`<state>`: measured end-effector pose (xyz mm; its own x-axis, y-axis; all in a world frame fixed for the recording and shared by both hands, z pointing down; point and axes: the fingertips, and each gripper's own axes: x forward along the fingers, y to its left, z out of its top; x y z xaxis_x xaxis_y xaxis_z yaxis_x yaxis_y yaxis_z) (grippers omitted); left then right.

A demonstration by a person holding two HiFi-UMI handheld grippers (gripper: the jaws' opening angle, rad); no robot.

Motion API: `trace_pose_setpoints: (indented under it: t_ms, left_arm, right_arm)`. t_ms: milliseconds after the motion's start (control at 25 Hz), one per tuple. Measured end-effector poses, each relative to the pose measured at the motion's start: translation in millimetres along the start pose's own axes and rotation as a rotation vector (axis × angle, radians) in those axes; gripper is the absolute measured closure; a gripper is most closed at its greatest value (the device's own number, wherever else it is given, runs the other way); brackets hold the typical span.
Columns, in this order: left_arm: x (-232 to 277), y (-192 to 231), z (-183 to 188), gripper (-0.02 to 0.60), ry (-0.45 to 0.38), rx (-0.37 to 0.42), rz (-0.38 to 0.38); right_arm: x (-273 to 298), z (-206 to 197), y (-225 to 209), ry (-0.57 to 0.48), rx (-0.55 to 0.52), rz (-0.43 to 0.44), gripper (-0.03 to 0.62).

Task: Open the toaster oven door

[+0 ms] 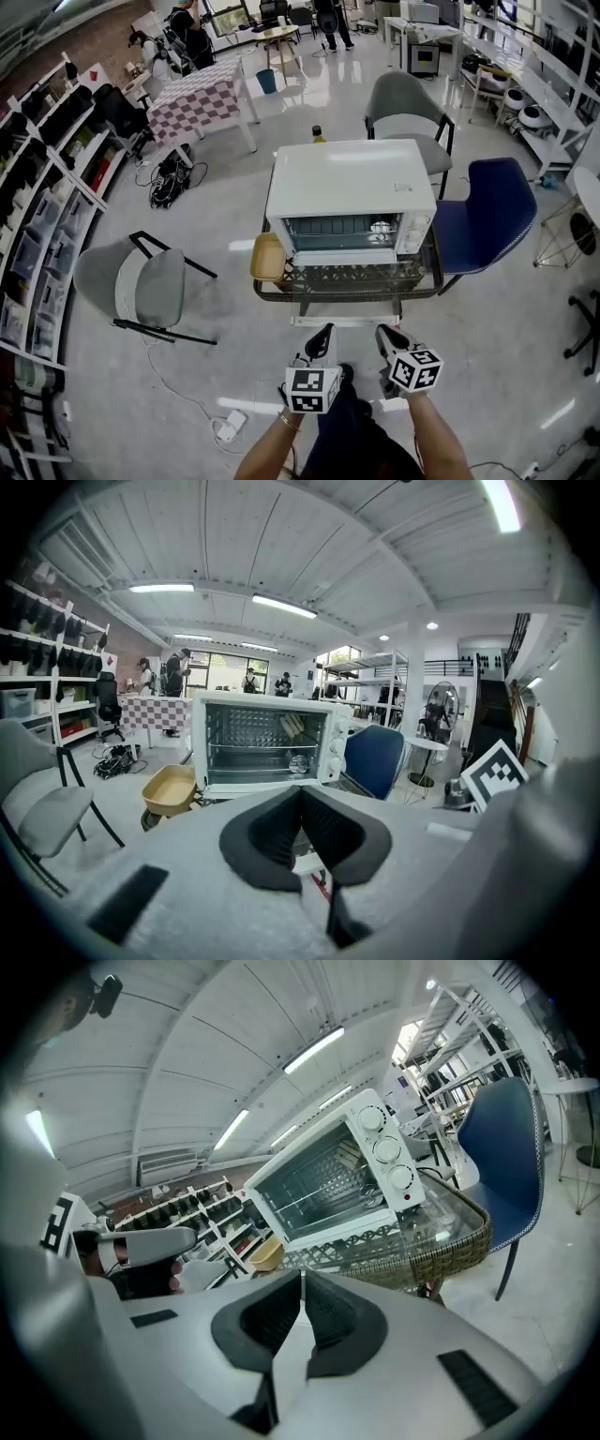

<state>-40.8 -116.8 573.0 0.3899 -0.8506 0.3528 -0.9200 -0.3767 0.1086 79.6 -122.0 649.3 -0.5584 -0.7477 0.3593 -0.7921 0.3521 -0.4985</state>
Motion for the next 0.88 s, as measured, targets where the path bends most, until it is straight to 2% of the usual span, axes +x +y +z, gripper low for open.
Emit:
trace_pose_setpoints:
  t_ms: [560, 880]
  left_arm:
    - [-2, -11, 48, 0.568, -0.047, 0.02, -0.022]
    - [-12, -12, 72, 0.568, -0.075, 0.019, -0.018]
  right_arm:
    - [-15, 54, 20, -0.074, -0.063, -0.019, 0.593]
    - [-23, 84, 42, -0.097, -0.182, -0.034, 0.594]
